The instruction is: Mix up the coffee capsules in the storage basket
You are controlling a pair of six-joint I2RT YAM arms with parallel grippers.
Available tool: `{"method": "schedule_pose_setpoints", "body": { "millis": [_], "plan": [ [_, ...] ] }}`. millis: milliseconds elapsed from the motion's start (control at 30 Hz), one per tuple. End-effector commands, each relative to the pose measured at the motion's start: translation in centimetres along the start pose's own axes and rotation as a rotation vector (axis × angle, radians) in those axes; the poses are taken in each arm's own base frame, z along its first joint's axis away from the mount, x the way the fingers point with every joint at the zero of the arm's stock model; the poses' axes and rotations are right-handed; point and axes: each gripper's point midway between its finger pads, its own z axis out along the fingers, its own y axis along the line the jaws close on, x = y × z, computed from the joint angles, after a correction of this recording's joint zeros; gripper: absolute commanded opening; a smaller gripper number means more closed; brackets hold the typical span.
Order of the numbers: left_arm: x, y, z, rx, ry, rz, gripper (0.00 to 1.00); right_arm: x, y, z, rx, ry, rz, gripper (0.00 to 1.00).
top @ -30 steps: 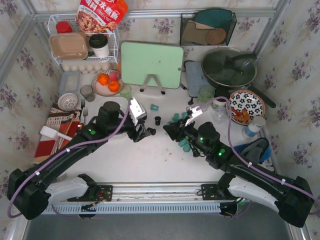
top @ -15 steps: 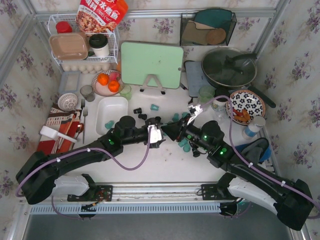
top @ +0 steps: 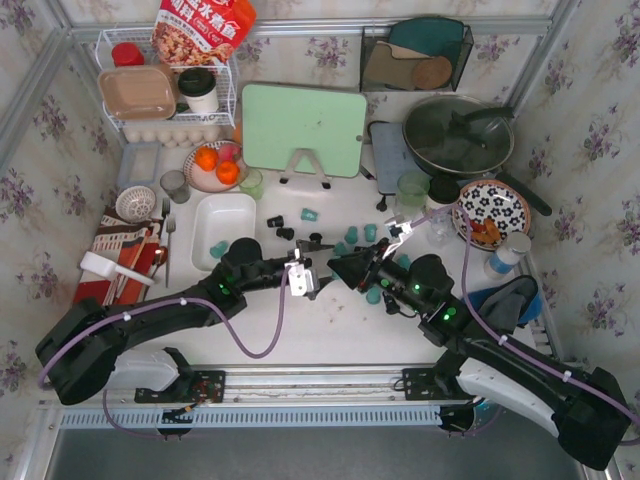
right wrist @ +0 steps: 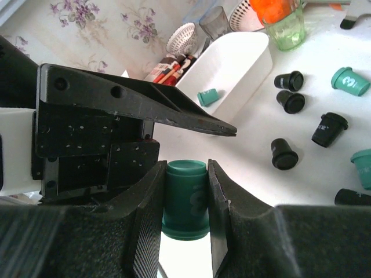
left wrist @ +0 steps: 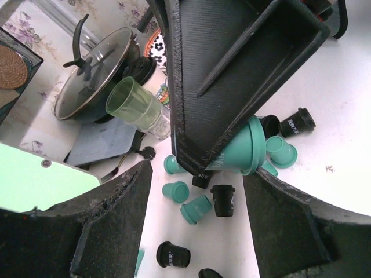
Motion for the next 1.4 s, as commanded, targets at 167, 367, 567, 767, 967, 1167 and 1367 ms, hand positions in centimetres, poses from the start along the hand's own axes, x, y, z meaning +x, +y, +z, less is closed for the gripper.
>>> {"method": "schedule_pose_setpoints", "body": {
  "millis": [167,367,567,767,967,1167,1367],
  "plan": [
    [-3.1,-0.3,0.4,0.04,-0.142,-0.007,0.66,-1.5,1.1,0.5,-0.069,-0.1,0.014,0.0],
    [-2.4,-1.2,0.2,0.065,-0.126,-0.019,0.67,-1.8,0.7,0.6,-0.05,-0.111,-0.002,0.0],
    [-2.0,-0.7,-0.1,0.021,-0.111,-0.025,0.67,-1.8,0.4,0.9,-0.032,-0.104,-0.005,0.0],
    [-2.6,0.0,-0.3,-0.018,-0.124,-0.038,0.65,-0.5,0.5,1.2,-0.069,-0.091,0.043,0.0],
    [-2.4,0.0,-0.3,-0.021,-0.116,-0.051,0.47,-0.4,0.9,1.1,-0.097,-0.098,0.073,0.0],
    [-1.4,0.2,-0.2,-0.04,-0.075,-0.067,0.47,-0.3,1.1,1.1,-0.104,-0.088,0.089,0.0],
    [-1.0,0.8,-0.3,-0.077,-0.047,-0.091,0.37,0.3,0.6,1.6,-0.073,-0.041,0.067,0.2]
  ]
}}
